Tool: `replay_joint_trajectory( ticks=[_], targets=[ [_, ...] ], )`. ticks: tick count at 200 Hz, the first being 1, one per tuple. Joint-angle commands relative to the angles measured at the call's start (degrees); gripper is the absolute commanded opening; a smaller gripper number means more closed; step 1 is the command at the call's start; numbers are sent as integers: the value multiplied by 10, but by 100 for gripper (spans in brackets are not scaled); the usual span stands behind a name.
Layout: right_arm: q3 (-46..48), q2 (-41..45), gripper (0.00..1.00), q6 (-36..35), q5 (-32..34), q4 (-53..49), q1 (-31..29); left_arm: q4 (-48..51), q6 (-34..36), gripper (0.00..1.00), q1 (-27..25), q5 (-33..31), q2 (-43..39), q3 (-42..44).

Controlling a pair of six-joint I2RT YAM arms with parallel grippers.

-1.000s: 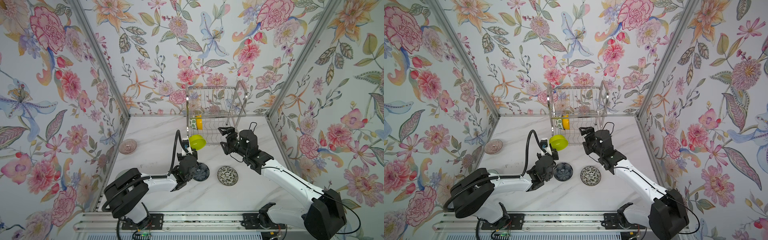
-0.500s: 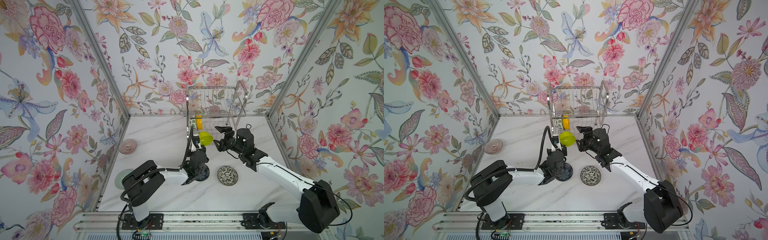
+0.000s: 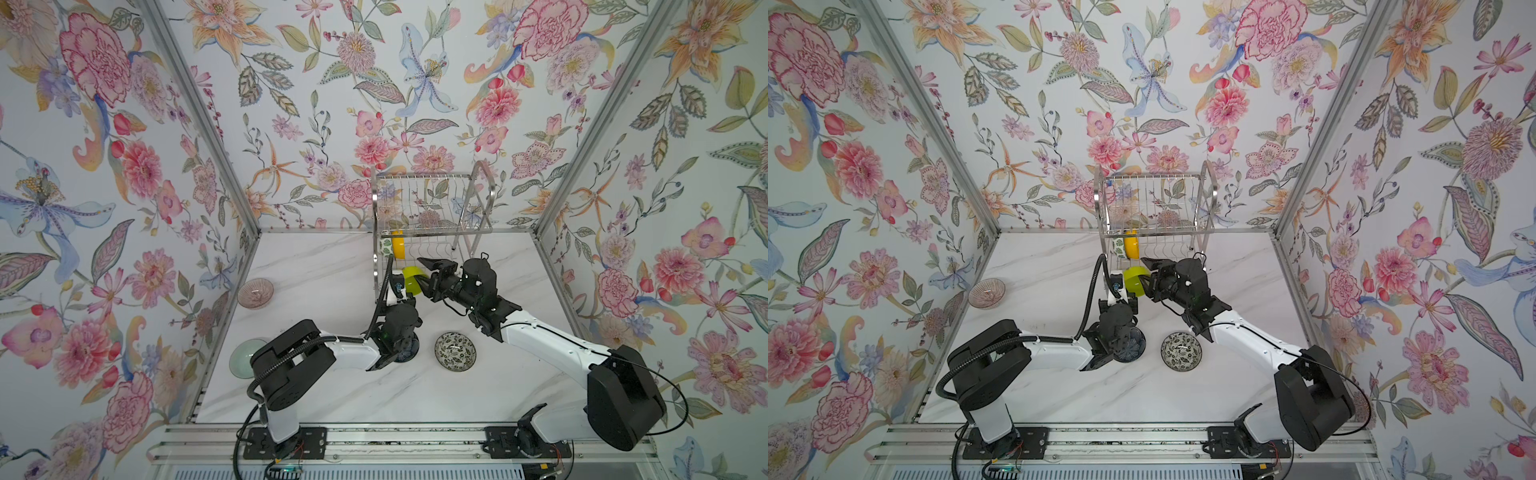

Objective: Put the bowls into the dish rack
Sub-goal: 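Grasp the lime-green bowl rim with the right gripper beside the left gripper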

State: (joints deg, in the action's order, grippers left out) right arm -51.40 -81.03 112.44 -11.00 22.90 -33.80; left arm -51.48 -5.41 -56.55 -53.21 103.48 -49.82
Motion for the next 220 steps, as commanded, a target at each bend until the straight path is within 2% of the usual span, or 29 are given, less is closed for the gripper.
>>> replay_joint_trajectory(
  ticks=[1,45,105,152,189,220],
  targets=[
    [5,-8,42,14,11,39,-4,-11,-1,0,-7,-15,4,-19],
    [19,-33,27,41,12,93,-8,-25,21,0,-16,-25,9,-20],
    [29,-34,19,27,28,87,-8,-40,34,0,-27,-39,8,-14],
    [46,-37,5,27,27,105,-7,-48,38,0,-34,-39,-1,-7],
    [53,-26,0,7,31,102,-4,-48,33,0,-38,-37,-9,-4],
    [57,-17,0,-7,35,103,-4,-43,20,10,-39,-32,-15,2]
  ],
)
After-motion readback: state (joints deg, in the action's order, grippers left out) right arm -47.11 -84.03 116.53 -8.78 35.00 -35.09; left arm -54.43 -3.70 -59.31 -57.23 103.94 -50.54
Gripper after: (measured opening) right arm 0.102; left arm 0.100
